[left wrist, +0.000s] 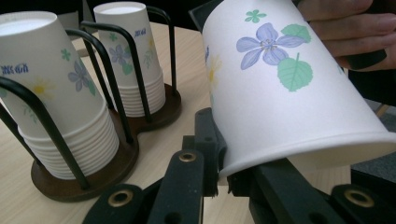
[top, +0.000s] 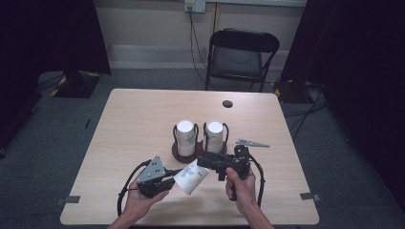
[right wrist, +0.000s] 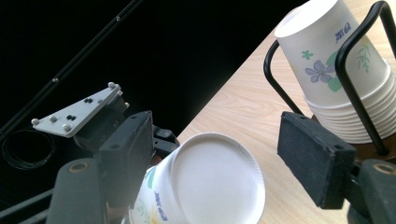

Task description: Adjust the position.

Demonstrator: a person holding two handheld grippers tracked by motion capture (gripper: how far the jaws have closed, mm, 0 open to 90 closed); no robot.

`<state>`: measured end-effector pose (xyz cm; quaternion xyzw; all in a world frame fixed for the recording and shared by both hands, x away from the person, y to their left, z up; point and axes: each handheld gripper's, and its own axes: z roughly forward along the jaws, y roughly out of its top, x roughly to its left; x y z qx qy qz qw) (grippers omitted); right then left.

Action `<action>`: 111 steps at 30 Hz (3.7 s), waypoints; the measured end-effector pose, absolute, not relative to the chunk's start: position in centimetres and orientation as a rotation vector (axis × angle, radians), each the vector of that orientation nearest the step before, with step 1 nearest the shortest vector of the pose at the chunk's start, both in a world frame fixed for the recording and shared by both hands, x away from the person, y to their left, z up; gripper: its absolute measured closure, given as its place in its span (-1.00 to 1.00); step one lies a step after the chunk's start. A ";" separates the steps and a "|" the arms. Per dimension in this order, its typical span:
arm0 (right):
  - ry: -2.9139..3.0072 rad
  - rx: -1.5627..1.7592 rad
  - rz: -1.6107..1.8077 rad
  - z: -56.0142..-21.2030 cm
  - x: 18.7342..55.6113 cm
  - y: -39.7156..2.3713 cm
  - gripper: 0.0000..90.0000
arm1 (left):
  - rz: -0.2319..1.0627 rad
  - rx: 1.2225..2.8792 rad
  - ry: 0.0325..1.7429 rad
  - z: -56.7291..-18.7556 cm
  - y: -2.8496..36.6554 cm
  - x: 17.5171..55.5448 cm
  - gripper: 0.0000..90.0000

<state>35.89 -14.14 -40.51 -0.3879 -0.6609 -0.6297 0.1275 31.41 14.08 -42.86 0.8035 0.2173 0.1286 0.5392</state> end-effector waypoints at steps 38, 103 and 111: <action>-2.473 -0.898 -1.732 -39.2 34.1 -14.0 -0.47 | 0.099 2.199 0.551 -41.4 15.7 34.0 0.90; -3.218 -0.047 -1.009 -41.2 32.2 -5.9 -0.73 | -0.083 2.373 0.501 -41.7 12.1 36.3 0.92; -3.276 -0.011 -0.966 -41.6 32.2 -5.2 -0.71 | -0.088 2.370 0.515 -41.5 11.8 36.4 0.92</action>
